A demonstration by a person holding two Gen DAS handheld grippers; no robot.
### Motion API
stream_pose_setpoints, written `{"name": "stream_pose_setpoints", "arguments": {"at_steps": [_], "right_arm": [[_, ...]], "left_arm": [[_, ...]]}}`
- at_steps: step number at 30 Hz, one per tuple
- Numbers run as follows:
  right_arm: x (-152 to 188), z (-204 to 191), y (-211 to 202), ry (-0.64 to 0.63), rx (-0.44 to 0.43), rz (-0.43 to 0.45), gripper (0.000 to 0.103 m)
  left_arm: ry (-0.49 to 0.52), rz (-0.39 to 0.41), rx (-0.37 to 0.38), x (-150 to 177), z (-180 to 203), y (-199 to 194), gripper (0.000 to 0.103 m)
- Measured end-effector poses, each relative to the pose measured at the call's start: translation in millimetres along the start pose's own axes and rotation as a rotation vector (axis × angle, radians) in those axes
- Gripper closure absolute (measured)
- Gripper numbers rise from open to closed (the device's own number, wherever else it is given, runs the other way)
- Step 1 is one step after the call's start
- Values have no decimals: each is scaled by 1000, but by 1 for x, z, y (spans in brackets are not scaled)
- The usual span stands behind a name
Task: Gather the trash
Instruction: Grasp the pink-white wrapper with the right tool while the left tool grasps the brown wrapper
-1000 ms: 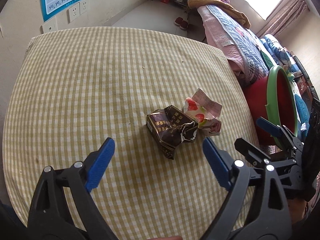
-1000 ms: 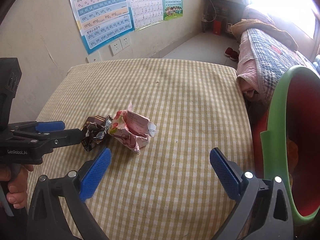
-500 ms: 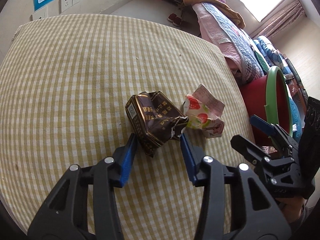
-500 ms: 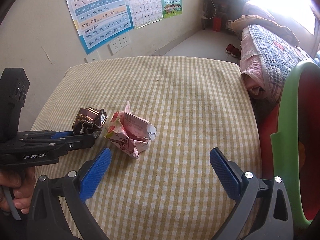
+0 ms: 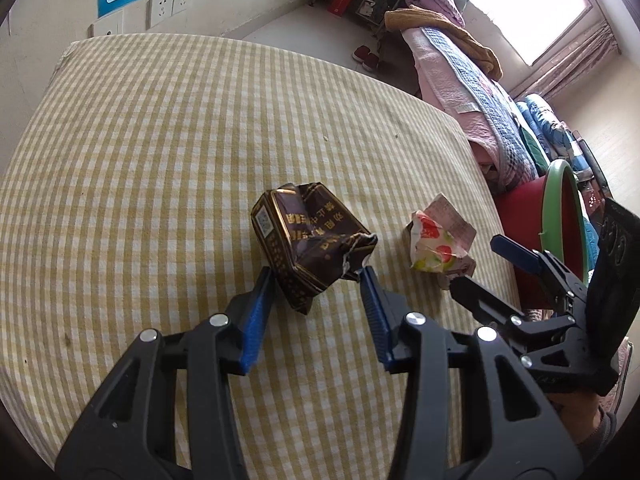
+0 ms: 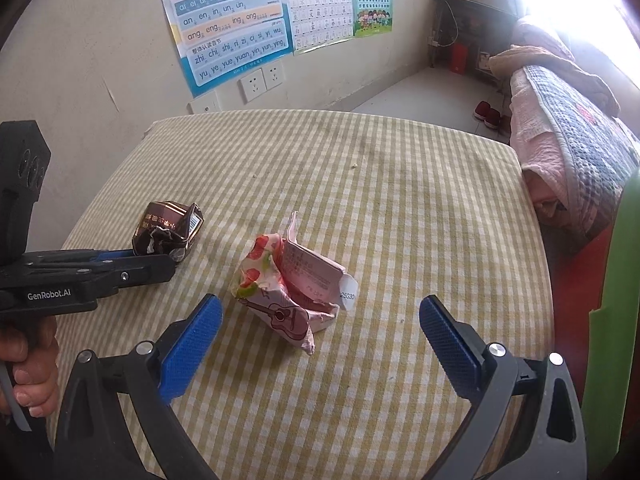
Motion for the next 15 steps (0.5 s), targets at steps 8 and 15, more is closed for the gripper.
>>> {"name": "stream_pose_setpoints", "arguments": {"at_steps": [8,15], "right_arm": [[0,-13,21,-118,17,-15,8],[5,-15,34,-133,-10,-56,43]], "left_arm": [[-1,14,11,-3,-2,0,60],[27,26,-6,-8,0,2,60]]}}
Point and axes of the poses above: each gripper's, at about its wrist camera, not at the fingertips, and y roughly the way its jaws point, z to its right, x to its underside, the point moved 7 cm from there along y, roughly the way its jaws point, and after that the axes turned 7 degrees about z, right-handed, at the moved point
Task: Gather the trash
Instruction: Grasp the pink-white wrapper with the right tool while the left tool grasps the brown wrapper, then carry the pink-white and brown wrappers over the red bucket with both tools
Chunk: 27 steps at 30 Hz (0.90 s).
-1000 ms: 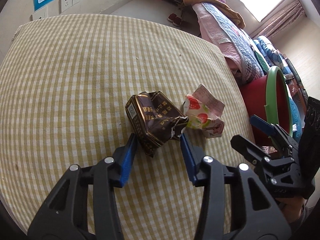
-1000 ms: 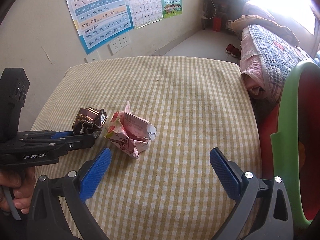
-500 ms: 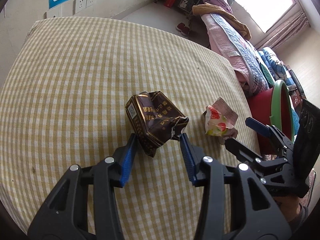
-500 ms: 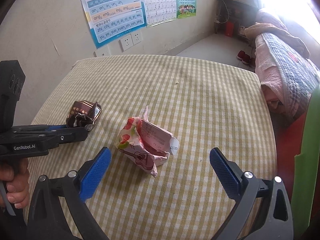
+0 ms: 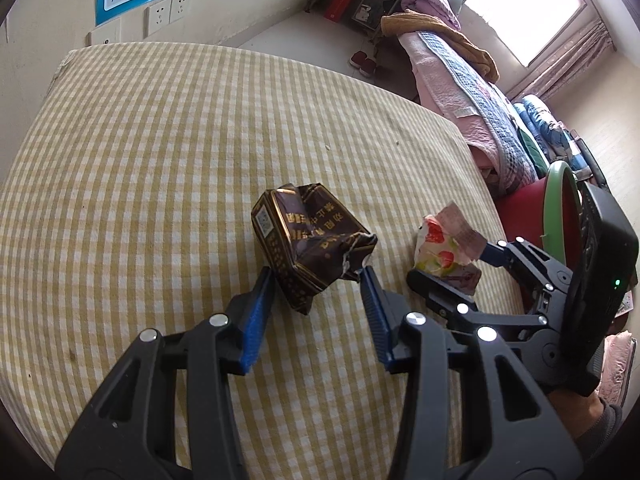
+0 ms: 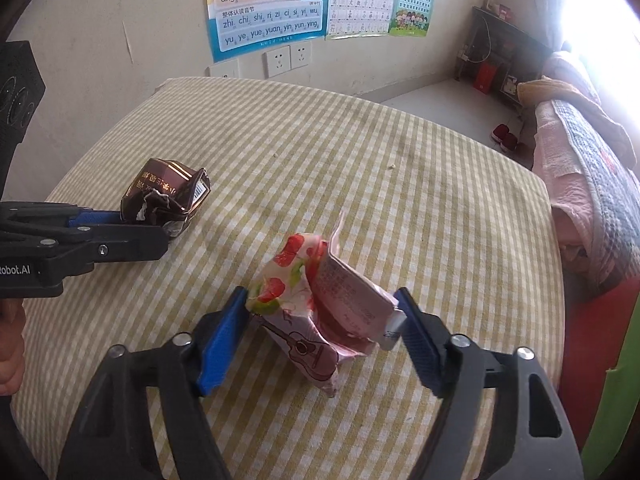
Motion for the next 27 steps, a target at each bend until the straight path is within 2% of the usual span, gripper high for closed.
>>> {"name": "stream_pose_setpoints", "arguments": {"at_steps": [3,10,17,27], "right_arm": [[0,4,-2,33,-10,10,48],[-6,12,-15,123,-33,43,50],[-8,23,-28,180,-3,58,50],[-7,36,-72,215,37,130,50]], "left_arm": [[-2,2,0,-1,-1,0,60],[18,8,-9,1,5,-1,60],[56,22,-17,2,21,-10,60],[121,53,-35,-2,53,-29,61]]}}
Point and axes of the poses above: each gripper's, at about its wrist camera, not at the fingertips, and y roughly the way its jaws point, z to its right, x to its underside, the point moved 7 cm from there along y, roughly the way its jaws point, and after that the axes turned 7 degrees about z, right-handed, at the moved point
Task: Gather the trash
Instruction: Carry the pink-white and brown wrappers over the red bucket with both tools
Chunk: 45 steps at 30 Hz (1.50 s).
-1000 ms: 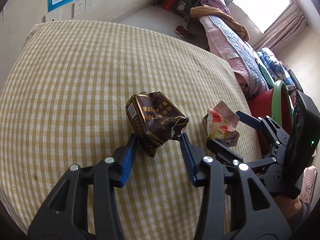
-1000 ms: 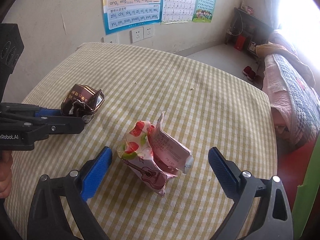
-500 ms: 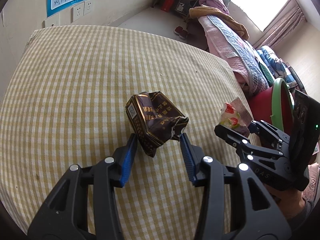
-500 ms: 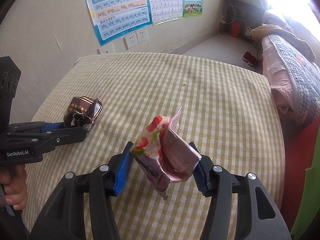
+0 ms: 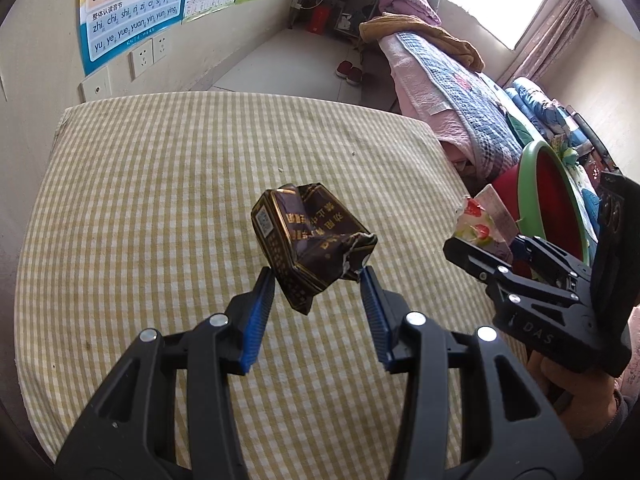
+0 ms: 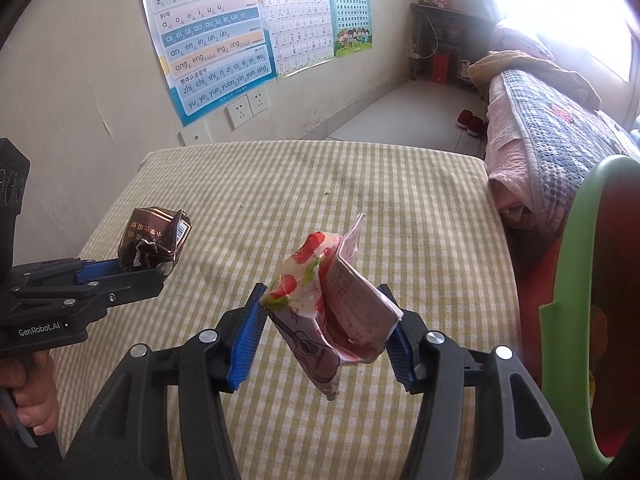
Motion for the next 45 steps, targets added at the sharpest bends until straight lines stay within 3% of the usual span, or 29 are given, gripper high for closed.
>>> {"name": "stream_pose_setpoints", "arguments": {"at_steps": [22,28,38,45], "right_arm": [[-27,59,-88,183,107,198,49],[-27,104,-110,301,160,250,49],[-24,163,-144,394,285,323,48],[-7,205,-156,478,337,330,48]], "left_arm": [[155,81,21,-34,89,-48,60],[216,88,69,-48,132,-39,60],[311,66,161,-57,205,-10,60],[354,45,213,-57,246,12,60]]}}
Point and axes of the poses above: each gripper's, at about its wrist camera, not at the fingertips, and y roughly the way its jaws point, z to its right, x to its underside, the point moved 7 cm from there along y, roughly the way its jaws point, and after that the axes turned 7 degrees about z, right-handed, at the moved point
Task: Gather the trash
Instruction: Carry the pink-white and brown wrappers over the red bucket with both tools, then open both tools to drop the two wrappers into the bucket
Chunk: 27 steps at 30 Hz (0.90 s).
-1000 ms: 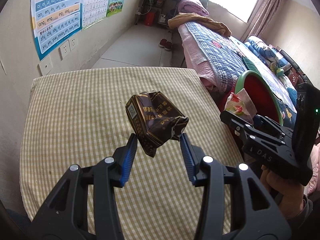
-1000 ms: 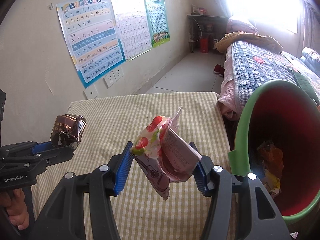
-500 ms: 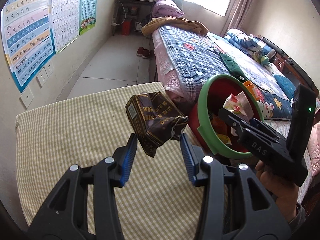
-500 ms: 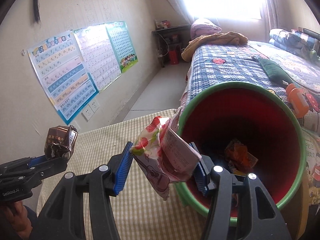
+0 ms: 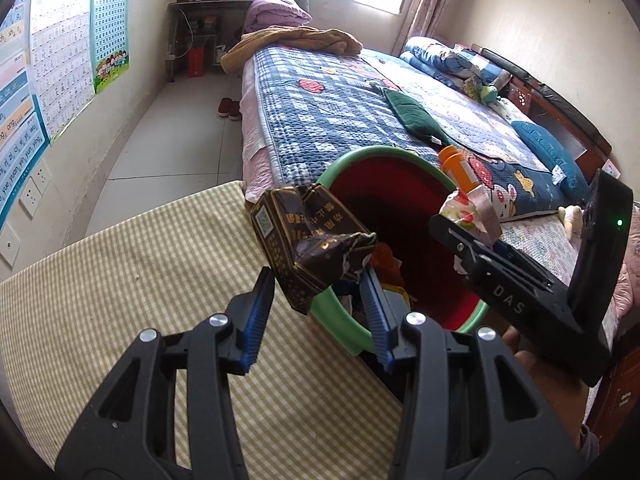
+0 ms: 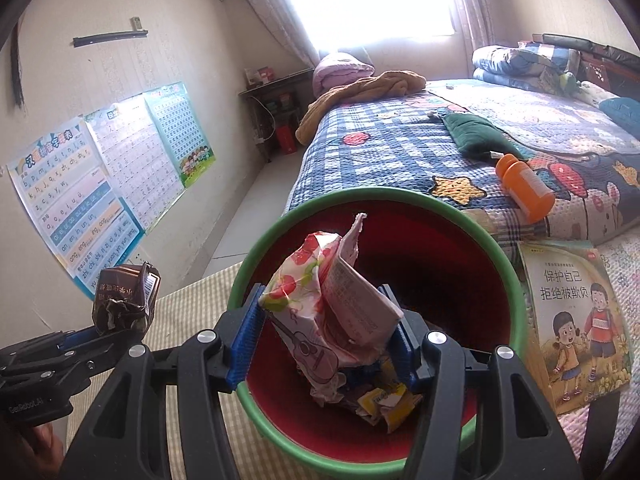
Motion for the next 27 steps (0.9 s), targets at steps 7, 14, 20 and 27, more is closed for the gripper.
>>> {"name": "stream_pose_setpoints", "arguments": {"at_steps": [7,14,20,27], "right_arm": [[-1,22,1,55,17,-3,48],[-2,40,3,98,47,-12,48],[-1,49,8,124,63,-29,48],[0,58,14,154,75,-43,46]], "left_arm": [[20,-7,65,-9,21,24,60],[36,-12,126,-21,35,44,60],[52,-28,159,-21,43,63,60],[50,-56,173,-17,42,79,60]]}}
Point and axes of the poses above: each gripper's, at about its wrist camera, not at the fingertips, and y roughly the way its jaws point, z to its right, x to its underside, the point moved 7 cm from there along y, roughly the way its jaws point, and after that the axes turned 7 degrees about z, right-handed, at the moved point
